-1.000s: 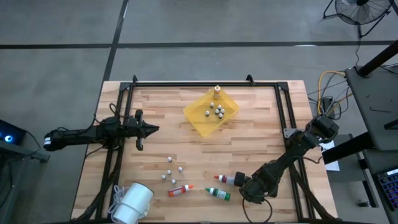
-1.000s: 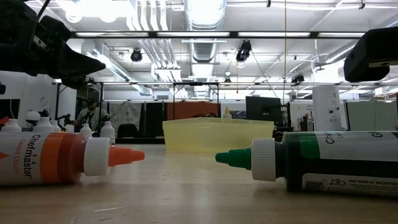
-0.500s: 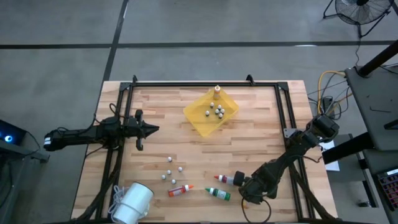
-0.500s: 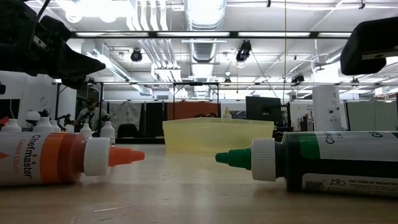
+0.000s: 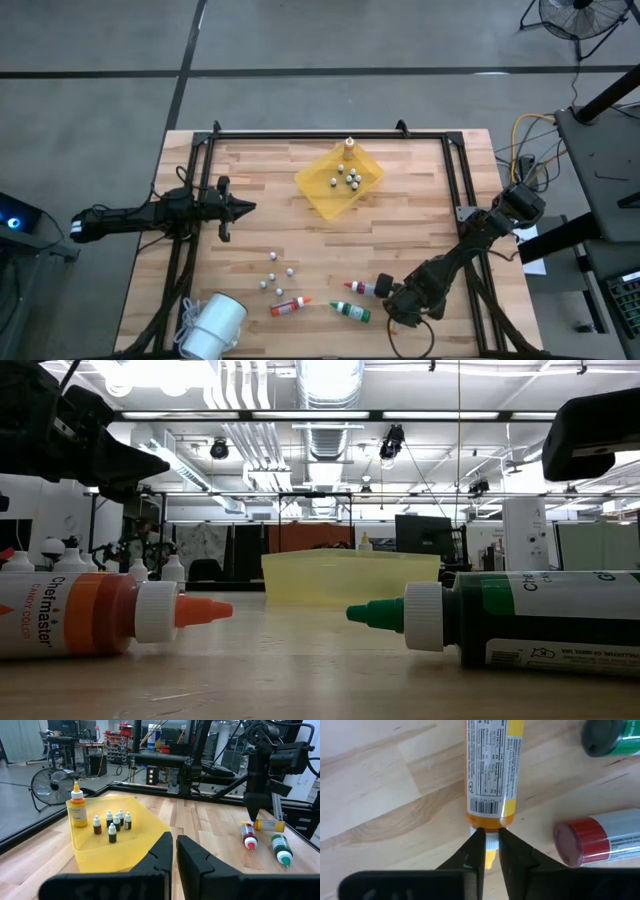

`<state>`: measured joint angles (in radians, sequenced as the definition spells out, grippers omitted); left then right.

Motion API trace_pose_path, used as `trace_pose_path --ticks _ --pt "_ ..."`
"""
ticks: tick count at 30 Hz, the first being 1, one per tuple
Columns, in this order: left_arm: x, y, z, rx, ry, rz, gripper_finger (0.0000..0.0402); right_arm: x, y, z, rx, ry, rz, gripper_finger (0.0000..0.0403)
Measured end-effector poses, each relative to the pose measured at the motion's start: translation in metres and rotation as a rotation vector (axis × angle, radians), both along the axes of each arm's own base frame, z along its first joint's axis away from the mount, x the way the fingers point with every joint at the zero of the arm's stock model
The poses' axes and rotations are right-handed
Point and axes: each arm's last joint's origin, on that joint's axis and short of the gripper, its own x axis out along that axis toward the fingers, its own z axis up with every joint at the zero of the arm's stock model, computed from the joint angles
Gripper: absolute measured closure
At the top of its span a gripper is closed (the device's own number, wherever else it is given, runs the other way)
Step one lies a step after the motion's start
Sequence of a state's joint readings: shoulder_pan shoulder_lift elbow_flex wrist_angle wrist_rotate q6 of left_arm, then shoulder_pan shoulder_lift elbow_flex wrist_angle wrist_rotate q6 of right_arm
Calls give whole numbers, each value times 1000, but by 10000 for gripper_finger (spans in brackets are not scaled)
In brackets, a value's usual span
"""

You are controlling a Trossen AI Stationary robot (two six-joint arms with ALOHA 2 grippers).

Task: Pick & Place food coloring
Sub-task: Put the large yellow food coloring bottle into the yellow bin

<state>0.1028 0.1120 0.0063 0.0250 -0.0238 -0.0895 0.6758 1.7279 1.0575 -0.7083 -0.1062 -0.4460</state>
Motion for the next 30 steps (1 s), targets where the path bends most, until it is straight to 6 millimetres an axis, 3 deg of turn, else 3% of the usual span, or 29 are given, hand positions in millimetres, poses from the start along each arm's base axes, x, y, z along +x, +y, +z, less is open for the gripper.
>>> trace_pose_path --ticks 15,30 --pt "0 0 0 0 1 -1 402 -3 -1 1 11 63 -66 249" --pt "0 0 0 0 0 -1 402 1 3 -7 36 72 -59 223"
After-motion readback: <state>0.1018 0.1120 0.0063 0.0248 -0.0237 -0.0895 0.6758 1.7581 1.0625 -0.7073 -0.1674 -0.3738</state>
